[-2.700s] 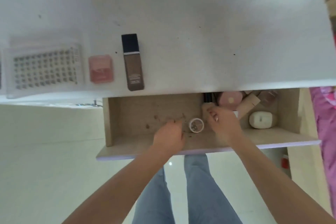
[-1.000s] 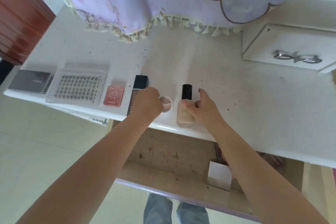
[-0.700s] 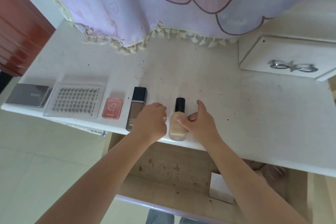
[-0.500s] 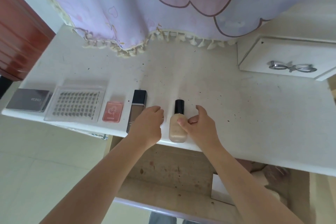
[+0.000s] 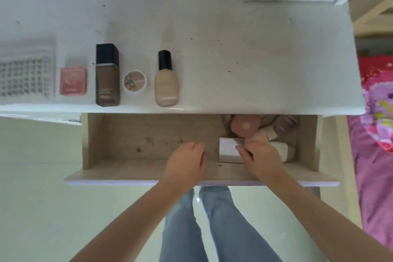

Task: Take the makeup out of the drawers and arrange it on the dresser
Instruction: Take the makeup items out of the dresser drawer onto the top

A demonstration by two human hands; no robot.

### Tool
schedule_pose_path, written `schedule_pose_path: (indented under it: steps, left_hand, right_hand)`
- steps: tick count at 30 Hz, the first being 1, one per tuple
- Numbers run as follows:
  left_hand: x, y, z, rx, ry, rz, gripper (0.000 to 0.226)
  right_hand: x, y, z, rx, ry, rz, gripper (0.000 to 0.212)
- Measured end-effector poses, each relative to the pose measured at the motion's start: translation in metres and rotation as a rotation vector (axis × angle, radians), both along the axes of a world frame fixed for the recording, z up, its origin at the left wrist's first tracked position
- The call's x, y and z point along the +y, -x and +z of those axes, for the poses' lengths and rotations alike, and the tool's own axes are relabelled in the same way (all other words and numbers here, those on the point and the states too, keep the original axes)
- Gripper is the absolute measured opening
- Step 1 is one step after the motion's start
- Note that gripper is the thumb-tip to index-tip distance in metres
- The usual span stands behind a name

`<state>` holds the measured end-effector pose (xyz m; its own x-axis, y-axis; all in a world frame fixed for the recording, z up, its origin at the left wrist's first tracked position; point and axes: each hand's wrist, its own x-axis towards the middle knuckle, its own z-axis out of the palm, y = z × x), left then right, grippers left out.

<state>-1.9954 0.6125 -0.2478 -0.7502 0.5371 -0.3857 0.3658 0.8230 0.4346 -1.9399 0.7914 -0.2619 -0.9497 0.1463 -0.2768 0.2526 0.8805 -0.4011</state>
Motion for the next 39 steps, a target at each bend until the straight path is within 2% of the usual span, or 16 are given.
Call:
schedule_pose_path:
  steps: [1,3,5,8,9,13,16,20,25,30,33,36,39]
  left_hand:
    - [0.009,-0.001,-0.01,-0.13,0.097,-0.003,0.033]
    - [0.03,0.0,-0.024,-0.309,0.215,-0.03,0.034]
    - [0.05,0.003,-0.036,-0.33,0.204,-0.028,0.032]
    - [0.072,0.004,-0.054,-0.311,0.166,-0.009,0.032]
    - [0.077,0.004,-0.058,-0.269,0.189,-0.022,0.034]
    - [0.084,0.006,-0.064,-0.209,0.249,-0.034,0.032]
    - [0.085,0.013,-0.061,-0.237,0.262,-0.039,0.027]
    - [0.072,0.021,-0.057,-0.307,0.271,-0.012,0.024]
    - [0.045,0.021,-0.039,-0.336,0.207,0.079,0.013]
    - [0.017,0.018,-0.01,-0.32,0.141,0.162,0.025]
    - [0.002,0.015,0.003,-0.334,0.055,0.29,0.021]
    - [-0.007,0.011,0.004,-0.367,-0.029,0.401,0.006]
    - [-0.012,0.008,0.002,-0.421,-0.096,0.487,0.023]
  right_hand:
    - [0.007,-0.004,-0.007,-0.058,-0.039,0.011,0.039]
    - [0.021,-0.006,-0.014,-0.203,-0.067,-0.018,0.022]
    - [0.031,-0.007,-0.021,-0.307,-0.022,-0.075,0.021]
    - [0.039,-0.002,-0.022,-0.206,-0.063,-0.138,0.02]
    - [0.041,0.0,-0.025,-0.175,-0.068,-0.147,0.025]
    - [0.042,0.017,-0.042,-0.085,-0.054,0.01,0.069]
    - [0.037,0.026,-0.043,-0.13,-0.035,0.061,0.079]
    - [0.035,0.028,-0.047,-0.068,-0.119,0.102,0.087]
    - [0.032,0.028,-0.047,-0.065,-0.155,0.089,0.086]
    - [0.038,0.008,-0.048,-0.012,-0.136,0.046,0.078]
    - [0.042,0.002,-0.047,-0.043,-0.154,0.02,0.088]
    - [0.042,0.004,-0.041,-0.152,-0.029,-0.018,0.091]
    - [0.039,0.002,-0.036,-0.232,0.218,-0.078,0.086]
